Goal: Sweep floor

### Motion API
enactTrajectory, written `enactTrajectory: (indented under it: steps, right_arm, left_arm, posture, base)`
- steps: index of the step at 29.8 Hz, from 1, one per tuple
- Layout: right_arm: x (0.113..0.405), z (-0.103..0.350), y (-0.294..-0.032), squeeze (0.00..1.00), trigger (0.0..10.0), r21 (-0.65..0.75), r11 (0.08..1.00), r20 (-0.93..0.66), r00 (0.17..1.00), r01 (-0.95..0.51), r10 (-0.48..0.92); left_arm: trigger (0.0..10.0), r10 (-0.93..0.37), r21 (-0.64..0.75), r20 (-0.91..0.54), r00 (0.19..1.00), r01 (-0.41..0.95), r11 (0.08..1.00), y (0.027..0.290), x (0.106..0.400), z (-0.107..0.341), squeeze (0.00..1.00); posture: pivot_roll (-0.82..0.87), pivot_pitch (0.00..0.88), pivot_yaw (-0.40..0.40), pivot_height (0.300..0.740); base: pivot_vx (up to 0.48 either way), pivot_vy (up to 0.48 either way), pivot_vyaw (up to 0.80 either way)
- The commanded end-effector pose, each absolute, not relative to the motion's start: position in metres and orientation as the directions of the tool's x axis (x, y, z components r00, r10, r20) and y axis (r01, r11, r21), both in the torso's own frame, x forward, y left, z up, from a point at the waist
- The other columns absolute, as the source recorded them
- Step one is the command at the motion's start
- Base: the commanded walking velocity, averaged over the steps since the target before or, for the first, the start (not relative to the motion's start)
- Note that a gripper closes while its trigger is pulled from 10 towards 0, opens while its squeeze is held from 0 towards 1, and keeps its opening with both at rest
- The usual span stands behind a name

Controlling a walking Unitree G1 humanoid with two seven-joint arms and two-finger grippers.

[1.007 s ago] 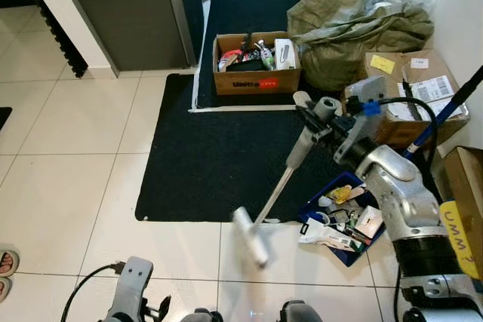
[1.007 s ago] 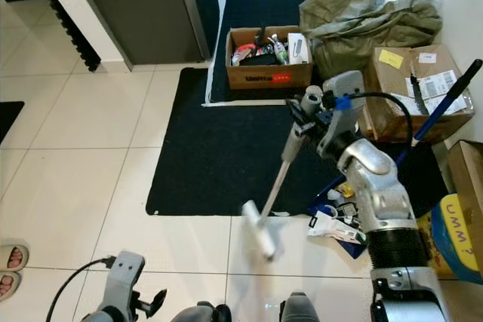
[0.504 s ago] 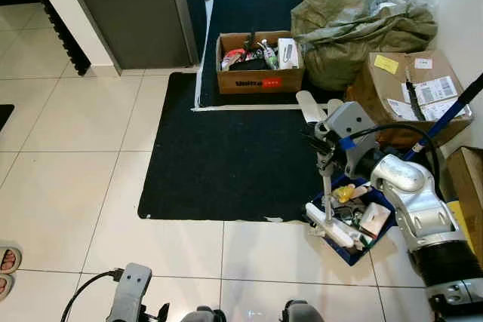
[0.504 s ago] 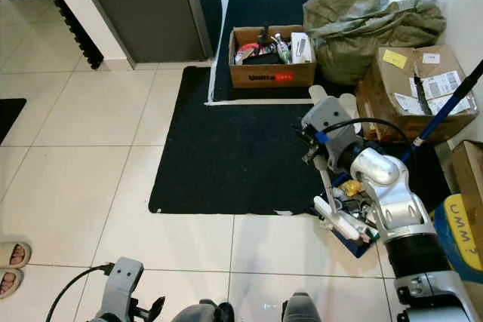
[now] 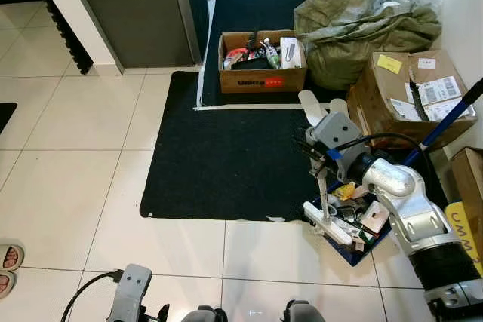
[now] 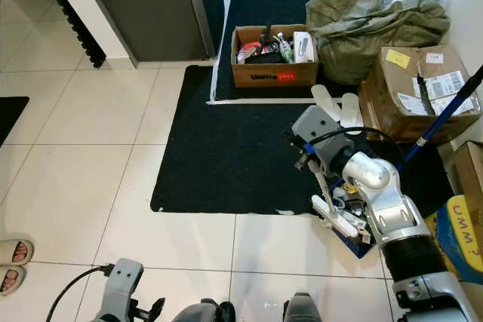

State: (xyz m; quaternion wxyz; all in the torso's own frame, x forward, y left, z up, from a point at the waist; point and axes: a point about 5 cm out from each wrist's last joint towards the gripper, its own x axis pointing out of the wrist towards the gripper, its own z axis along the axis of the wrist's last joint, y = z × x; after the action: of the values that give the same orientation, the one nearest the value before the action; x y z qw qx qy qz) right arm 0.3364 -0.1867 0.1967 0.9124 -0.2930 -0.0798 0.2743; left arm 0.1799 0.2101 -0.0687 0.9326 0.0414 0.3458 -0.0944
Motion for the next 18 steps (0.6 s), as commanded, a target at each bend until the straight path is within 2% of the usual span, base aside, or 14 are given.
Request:
enactTrajectory:
  steps: [1,6,18]
  right_arm:
    - [0.339,0.226,-0.188,0.00,10.0,-0.630,0.705,0.149,0.839,-0.327,0.523]
    - [0.341,0.233,-0.189,0.00,10.0,-0.616,0.740,0.213,0.847,-0.272,0.488]
    - [0.340,0.235,-0.187,0.00,10.0,-0.618,0.749,0.252,0.842,-0.239,0.476]
  left_arm:
    - [10.0,-0.141,0.006,-0.695,0.705,0.203,0.979,0.213,0.164,-0.076,0.00]
    - [10.0,-0.141,0.008,-0.695,0.705,0.204,0.979,0.213,0.164,-0.076,0.00]
    - [10.0,-0.143,0.005,-0.697,0.703,0.204,0.979,0.213,0.163,-0.077,0.00]
  posture:
    - [-0.07,0.271,0.089,0.740]
    - [-0.07,0.271,0.090,0.740]
    - [-0.08,0.272,0.093,0.740]
  base:
    - [0.000,0.000,0.00]
    - [0.000,0.000,0.00]
    - [0.000,0.000,0.00]
